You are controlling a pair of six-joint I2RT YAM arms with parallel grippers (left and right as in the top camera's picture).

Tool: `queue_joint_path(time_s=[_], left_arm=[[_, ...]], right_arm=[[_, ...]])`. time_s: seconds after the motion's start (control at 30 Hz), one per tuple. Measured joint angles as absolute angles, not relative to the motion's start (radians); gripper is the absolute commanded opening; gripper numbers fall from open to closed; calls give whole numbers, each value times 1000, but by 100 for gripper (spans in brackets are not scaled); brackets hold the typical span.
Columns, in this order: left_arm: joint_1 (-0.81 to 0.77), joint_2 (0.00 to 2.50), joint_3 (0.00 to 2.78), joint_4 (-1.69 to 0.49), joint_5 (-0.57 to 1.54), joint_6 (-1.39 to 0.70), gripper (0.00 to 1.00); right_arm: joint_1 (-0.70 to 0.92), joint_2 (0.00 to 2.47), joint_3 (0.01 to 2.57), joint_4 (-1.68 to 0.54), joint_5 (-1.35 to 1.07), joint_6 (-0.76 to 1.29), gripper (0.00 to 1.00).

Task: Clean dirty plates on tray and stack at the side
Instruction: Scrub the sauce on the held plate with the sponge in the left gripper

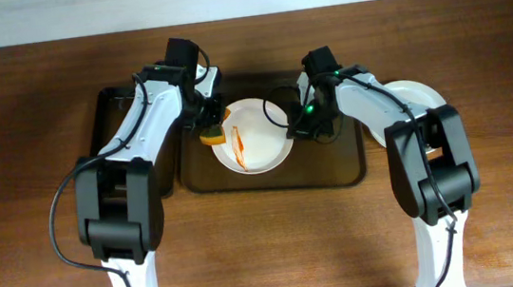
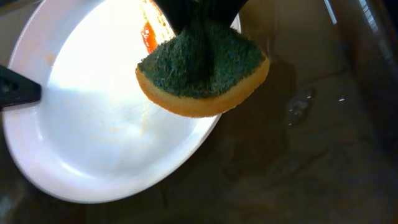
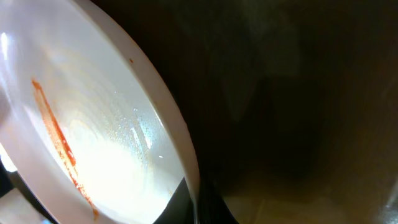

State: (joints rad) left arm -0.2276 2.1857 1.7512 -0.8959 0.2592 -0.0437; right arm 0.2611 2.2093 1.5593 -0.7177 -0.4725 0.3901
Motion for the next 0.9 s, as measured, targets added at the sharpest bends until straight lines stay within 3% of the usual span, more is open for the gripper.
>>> queue_joint_path(time_s=[0.3,0.47,0.77,0.9], left_arm=[[-258,2285,1752,-791,304,77,0],[-334,2294,1760,-781,319,242,0],[-340,2295,1779,-1047,326,625,0],[-321,2294,1780,-963,274,700,0]], right_arm=[[250,2194,1510,-648,-518,408,4],[250,2194,1509,-646,-518,411,4],[250,2194,1509,-645,-519,411,4],[250,2194,1508,-645,-519,412,4]])
